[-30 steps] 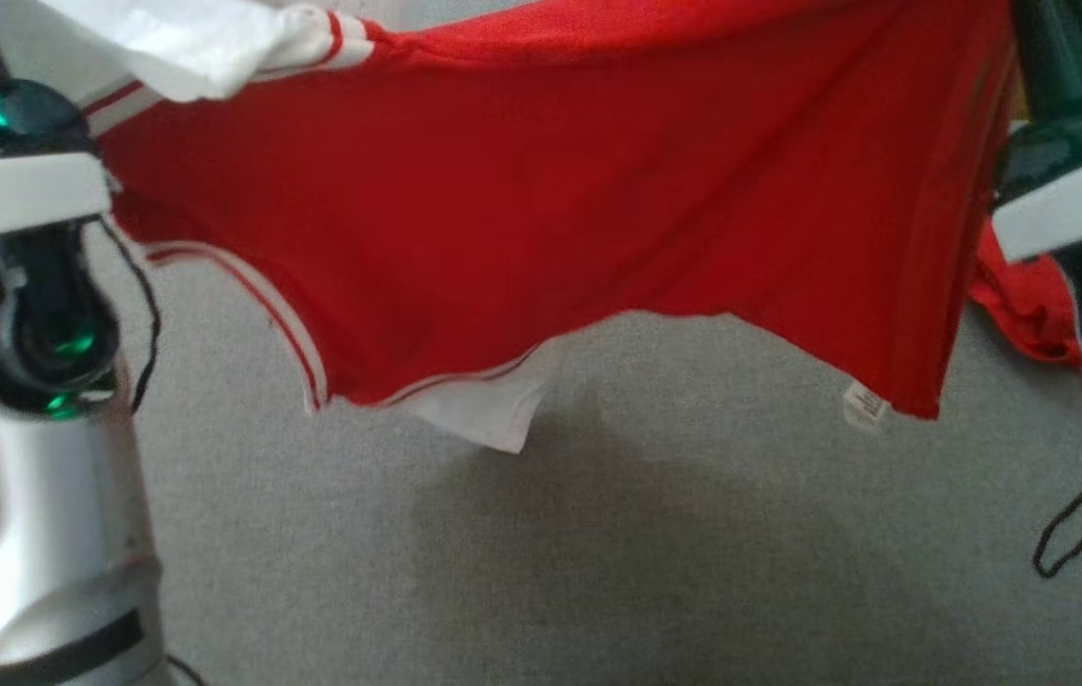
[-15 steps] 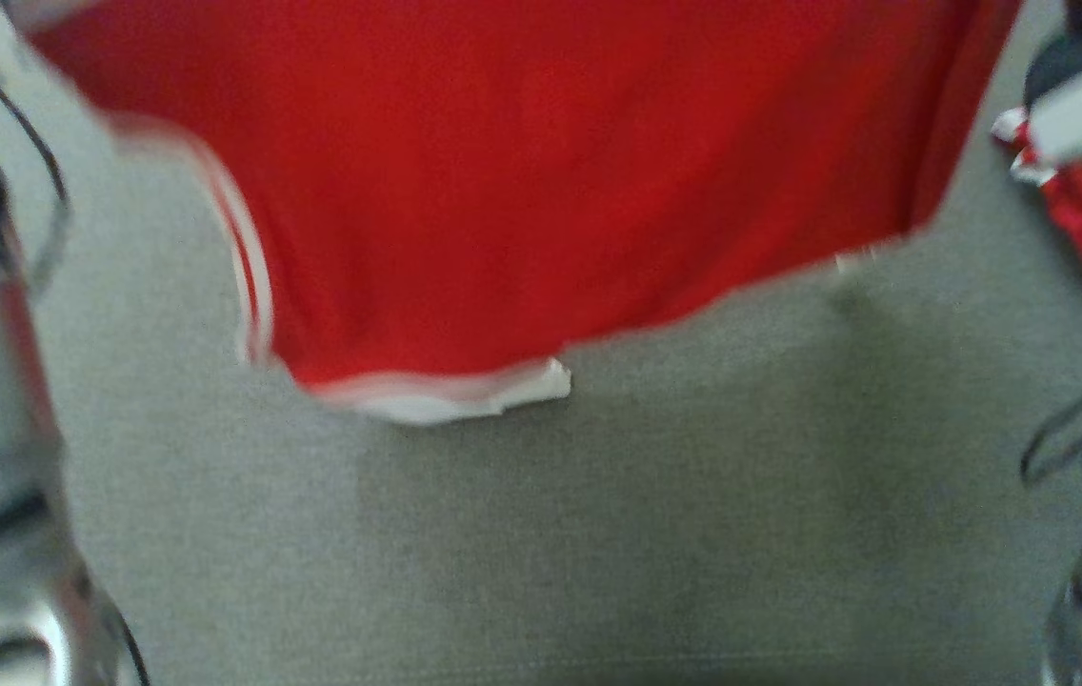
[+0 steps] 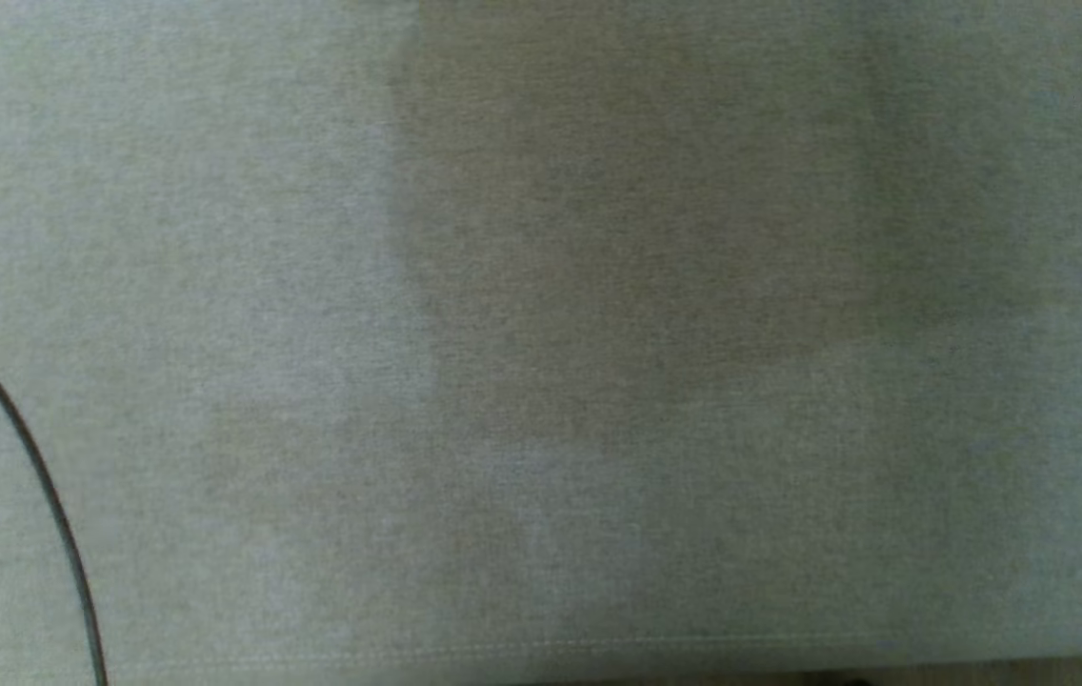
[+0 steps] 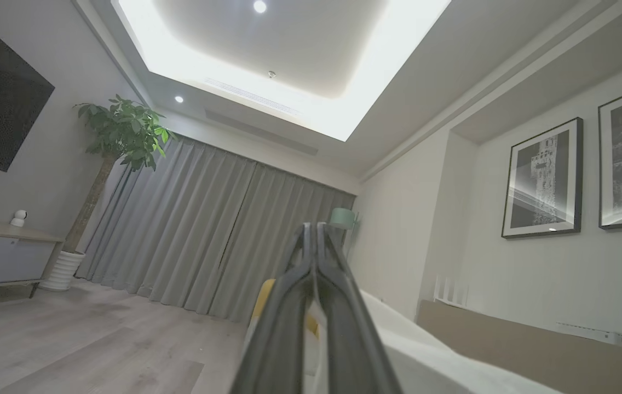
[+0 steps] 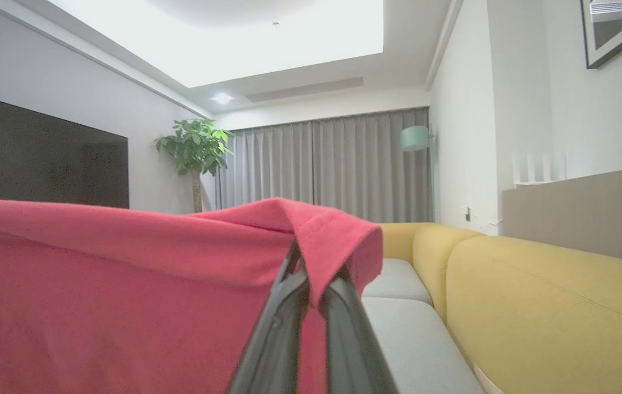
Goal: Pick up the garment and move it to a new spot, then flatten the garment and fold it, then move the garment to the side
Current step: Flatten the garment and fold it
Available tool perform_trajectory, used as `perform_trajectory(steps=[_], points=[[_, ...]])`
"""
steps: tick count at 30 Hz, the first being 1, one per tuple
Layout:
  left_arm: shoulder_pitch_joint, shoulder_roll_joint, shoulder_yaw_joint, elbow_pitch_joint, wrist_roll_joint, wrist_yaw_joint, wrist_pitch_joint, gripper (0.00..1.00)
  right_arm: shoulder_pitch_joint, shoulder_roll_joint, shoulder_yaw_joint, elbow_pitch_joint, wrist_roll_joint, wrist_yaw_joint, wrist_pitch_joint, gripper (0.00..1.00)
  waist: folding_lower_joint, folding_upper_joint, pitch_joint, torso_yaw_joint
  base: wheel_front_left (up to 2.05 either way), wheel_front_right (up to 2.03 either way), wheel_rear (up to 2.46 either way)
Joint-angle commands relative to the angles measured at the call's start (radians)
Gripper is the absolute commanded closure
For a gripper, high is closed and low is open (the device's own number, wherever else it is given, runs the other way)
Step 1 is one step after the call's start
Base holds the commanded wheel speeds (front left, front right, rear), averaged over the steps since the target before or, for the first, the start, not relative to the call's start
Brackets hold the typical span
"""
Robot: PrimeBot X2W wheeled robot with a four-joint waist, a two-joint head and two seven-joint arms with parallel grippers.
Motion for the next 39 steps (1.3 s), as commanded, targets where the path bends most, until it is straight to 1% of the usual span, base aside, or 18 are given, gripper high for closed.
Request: perform_trajectory(steps=[1,4,8,12,13,14,16,20,25,31,32,36,39], points=[[-0.032,0.061,0.015,0.002,0.001,-0.008,-0.012,1.0,-0.022,0.003,0.015,0.025,0.02,-0.001,-0.063,1.0,-0.0004,0.0001,0.0,0.012,0.0,0.0,0.0],[0.007,0.043,0.003,0.039,-0.006,-0.019,-0.018,1.0,-0.003,-0.008,0.059,0.114,0.069,-0.001,-0.135,1.0,-0.0004,0.0001,0.0,0.03,0.0,0.0,0.0],[0.147,-0.002,-0.016,0.016,-0.027,-0.023,-0.018,1.0,0.09,-0.035,0.124,0.221,0.133,-0.001,-0.158,1.0,-0.0004,0.0001,-0.004,0.062,0.0,0.0,0.0],[0.36,-0.026,-0.081,-0.032,-0.064,-0.023,-0.019,1.0,0.229,-0.056,0.222,0.291,0.199,-0.001,-0.124,1.0,-0.0004,0.0001,-0.028,0.093,0.0,0.0,0.0],[0.413,-0.025,-0.096,-0.042,-0.071,-0.023,-0.019,1.0,0.261,-0.063,0.249,0.299,0.22,-0.001,-0.105,1.0,-0.0004,0.0001,-0.036,0.098,0.0,0.0,0.0],[0.413,-0.025,-0.096,-0.042,-0.071,-0.023,-0.019,1.0,0.261,-0.063,0.249,0.299,0.22,-0.001,-0.105,1.0,-0.0004,0.0001,-0.036,0.098,0.0,0.0,0.0],[0.52,-0.023,-0.129,-0.047,-0.085,-0.023,-0.019,1.0,0.333,-0.083,0.311,0.304,0.26,-0.001,-0.063,1.0,-0.0004,0.0001,-0.061,0.108,0.0,0.0,0.0],[0.7,0.009,-0.203,-0.057,-0.092,-0.023,-0.019,1.0,0.455,-0.144,0.448,0.272,0.334,-0.001,0.03,1.0,-0.0004,0.0001,-0.113,0.118,0.0,0.0,0.0],[0.862,0.069,-0.287,-0.105,-0.089,-0.023,-0.019,1.0,0.544,-0.255,0.581,0.176,0.431,-0.001,0.107,1.0,-0.0004,0.0001,-0.171,0.12,0.0,0.0,0.0],[0.99,0.143,-0.358,-0.189,-0.077,-0.023,-0.019,1.0,0.609,-0.381,0.723,0.048,0.525,-0.001,0.183,1.0,-0.0004,0.0001,-0.22,0.108,0.0,0.0,0.0],[1.028,0.163,-0.382,-0.218,-0.072,-0.023,-0.019,1.0,0.626,-0.413,0.757,0.017,0.552,-0.001,0.2,1.0,-0.0004,0.0001,-0.236,0.103,0.0,0.0,0.0],[1.094,0.198,-0.425,-0.275,-0.069,-0.024,-0.019,1.0,0.661,-0.47,0.825,-0.036,0.591,-0.001,0.225,1.0,-0.0004,0.0001,-0.271,0.096,0.0,0.0,0.0],[1.137,0.22,-0.434,-0.306,-0.069,-0.024,-0.019,1.0,0.693,-0.506,0.863,-0.067,0.621,-0.001,0.232,1.0,-0.0004,0.0001,-0.299,0.091,0.0,0.0,0.0]])
